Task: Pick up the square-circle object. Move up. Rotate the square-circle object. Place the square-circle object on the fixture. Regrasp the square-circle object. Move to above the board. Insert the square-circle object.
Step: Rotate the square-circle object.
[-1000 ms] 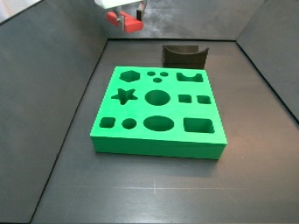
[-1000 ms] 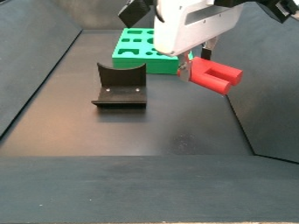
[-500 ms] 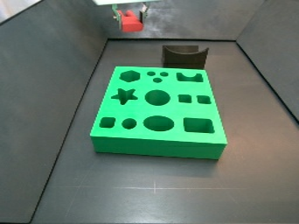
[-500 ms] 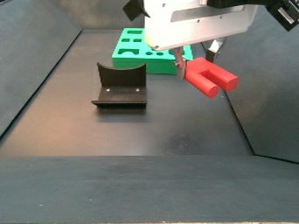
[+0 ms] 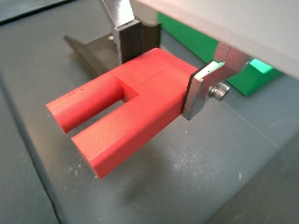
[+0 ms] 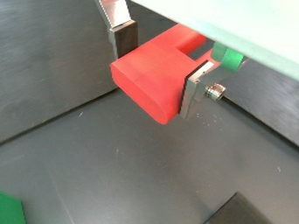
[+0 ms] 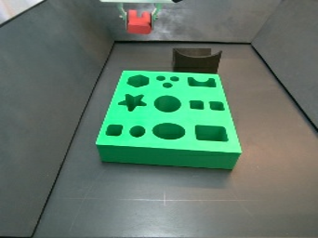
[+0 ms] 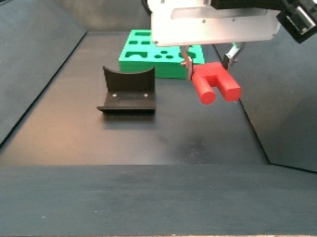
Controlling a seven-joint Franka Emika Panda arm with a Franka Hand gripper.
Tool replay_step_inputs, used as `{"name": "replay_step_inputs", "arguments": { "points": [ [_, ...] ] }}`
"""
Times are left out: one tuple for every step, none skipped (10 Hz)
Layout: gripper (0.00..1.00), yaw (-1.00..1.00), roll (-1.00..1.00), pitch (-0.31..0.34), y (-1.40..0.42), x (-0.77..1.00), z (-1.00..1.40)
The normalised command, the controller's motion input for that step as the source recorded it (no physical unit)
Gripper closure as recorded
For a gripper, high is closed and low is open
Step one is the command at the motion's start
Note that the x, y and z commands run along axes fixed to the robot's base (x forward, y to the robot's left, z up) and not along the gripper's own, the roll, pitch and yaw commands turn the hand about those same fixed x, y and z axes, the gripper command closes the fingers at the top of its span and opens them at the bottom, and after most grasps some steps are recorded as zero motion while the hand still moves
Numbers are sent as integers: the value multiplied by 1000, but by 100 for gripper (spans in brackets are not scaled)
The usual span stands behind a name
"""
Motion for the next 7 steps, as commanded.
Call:
{"name": "replay_step_inputs", "arguments": {
  "points": [
    [100, -409, -8, -46, 10, -19, -10],
    [100, -238, -8, -46, 10, -18, -10],
    [100, 0, 0, 0, 0, 0, -1000],
    [100, 54, 1, -12, 2, 12, -1000],
    [100, 55, -10, -11, 0, 23, -1000],
    [100, 43, -30, -15, -1, 32, -1000],
    [100, 36, -41, -14, 0, 34, -1000]
  ]
}}
